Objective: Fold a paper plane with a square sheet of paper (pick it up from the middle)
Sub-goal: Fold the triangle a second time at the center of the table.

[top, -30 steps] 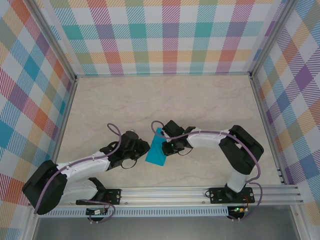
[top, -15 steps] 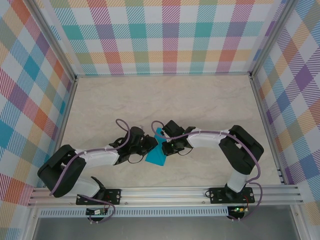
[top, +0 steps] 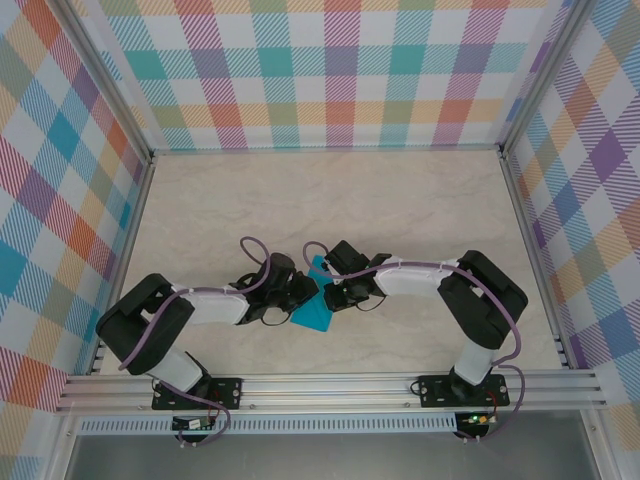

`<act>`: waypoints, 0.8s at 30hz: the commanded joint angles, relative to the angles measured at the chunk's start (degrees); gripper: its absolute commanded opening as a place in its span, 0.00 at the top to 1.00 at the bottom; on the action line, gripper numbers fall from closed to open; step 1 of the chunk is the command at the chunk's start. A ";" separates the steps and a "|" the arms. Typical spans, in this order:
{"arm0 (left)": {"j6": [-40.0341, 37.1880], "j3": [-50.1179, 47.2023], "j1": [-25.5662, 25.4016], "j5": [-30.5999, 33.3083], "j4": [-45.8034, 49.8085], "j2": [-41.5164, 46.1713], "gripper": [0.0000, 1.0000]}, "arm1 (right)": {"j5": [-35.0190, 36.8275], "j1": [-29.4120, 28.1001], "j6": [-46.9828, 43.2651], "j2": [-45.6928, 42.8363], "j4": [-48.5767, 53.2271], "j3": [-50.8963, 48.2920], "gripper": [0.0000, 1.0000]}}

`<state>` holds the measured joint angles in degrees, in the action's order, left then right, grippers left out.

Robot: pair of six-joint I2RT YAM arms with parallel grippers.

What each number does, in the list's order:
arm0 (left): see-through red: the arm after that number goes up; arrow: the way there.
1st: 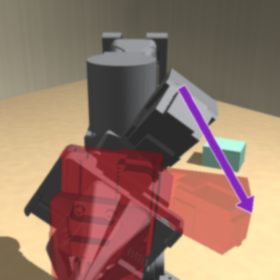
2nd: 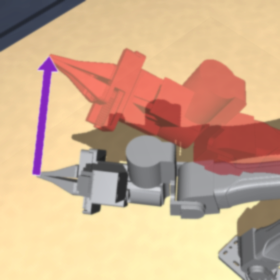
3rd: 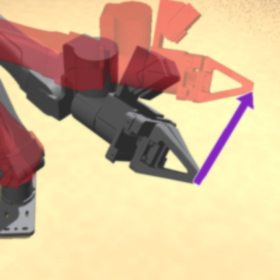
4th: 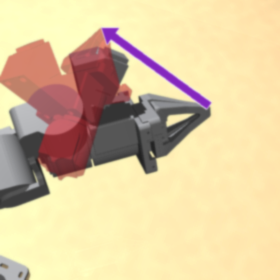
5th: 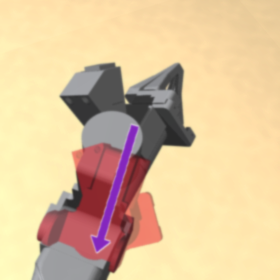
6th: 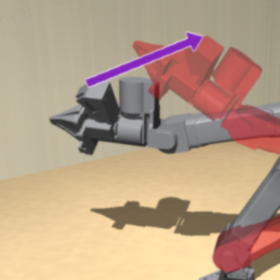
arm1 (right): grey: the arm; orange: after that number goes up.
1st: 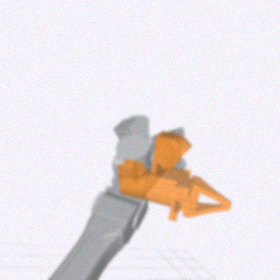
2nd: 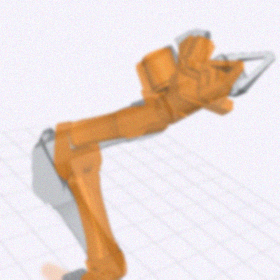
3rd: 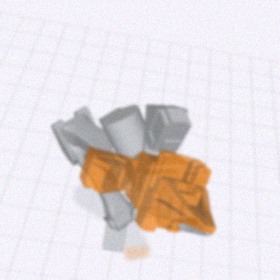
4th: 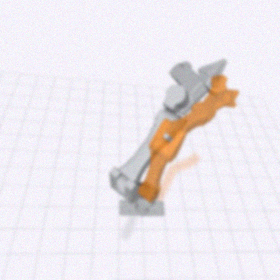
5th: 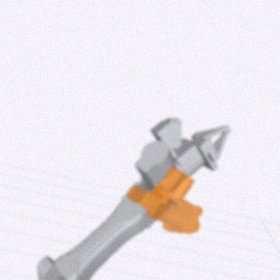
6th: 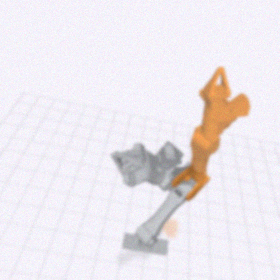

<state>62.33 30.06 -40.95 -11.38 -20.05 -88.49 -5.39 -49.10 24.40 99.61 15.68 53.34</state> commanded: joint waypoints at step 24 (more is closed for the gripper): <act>-0.87 -0.80 -0.03 3.25 4.06 -2.40 0.89 | -11.90 0.50 13.76 -14.29 -3.17 -4.67 0.70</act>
<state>62.15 30.17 -40.95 -10.24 -19.29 -90.65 -8.25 -48.73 33.23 84.55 16.78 51.03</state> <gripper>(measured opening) 0.110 0.321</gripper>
